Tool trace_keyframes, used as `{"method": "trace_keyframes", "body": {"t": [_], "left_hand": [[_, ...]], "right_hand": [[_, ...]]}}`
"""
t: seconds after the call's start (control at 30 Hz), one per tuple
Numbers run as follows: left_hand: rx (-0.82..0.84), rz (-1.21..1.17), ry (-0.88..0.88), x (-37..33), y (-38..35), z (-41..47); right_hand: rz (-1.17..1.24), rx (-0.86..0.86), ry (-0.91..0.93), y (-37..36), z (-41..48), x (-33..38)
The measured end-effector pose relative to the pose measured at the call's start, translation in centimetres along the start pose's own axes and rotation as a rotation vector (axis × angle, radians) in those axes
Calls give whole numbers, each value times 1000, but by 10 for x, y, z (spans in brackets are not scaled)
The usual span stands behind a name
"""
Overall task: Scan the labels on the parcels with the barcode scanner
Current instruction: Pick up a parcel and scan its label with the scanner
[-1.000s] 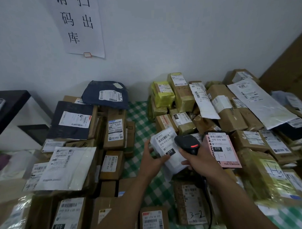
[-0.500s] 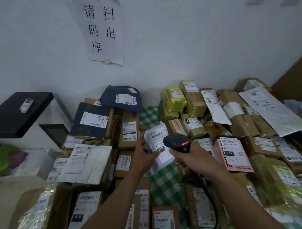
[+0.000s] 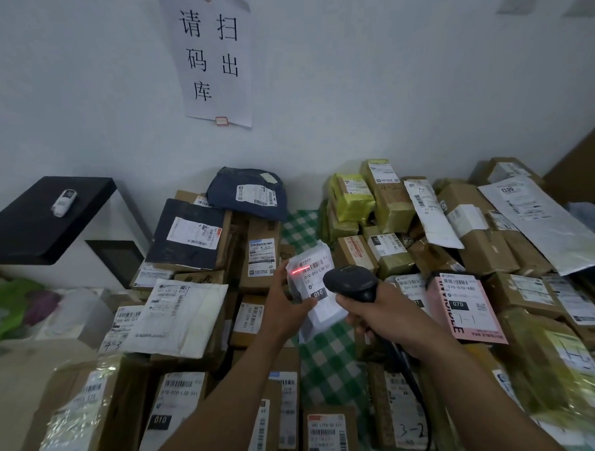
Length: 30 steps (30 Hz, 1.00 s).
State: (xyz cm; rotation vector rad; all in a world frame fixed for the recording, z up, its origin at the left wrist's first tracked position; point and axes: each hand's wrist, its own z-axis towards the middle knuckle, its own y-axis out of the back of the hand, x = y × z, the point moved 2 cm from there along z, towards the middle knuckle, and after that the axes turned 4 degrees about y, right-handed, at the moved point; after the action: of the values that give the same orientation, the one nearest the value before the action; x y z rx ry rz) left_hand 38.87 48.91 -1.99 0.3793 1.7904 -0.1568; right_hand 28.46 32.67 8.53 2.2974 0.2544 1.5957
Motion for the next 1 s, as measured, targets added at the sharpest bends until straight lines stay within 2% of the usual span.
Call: {"method": "trace_keyframes", "body": {"t": [0.17, 0.37, 0.53, 0.67, 0.8, 0.93, 1.0], "left_hand": [[-38, 28, -2, 3, 7, -4], [-211, 234, 63, 18, 55, -14], [-111, 604, 158, 34, 83, -13], [-93, 860, 166, 49, 70, -17], [-122, 1177, 15, 62, 48, -27], [-1, 1125, 109, 82, 36, -25], [-9, 1133, 148, 87, 34, -25]], "right_hand": [[41, 21, 8, -6, 3, -2], [37, 60, 18, -20, 13, -8], [-12, 131, -31, -39, 27, -20], [-31, 164, -66, -52, 32, -20], [-42, 163, -78, -56, 35, -25], [-24, 155, -83, -51, 31, -33], [2, 139, -91, -45, 28, -37]]}}
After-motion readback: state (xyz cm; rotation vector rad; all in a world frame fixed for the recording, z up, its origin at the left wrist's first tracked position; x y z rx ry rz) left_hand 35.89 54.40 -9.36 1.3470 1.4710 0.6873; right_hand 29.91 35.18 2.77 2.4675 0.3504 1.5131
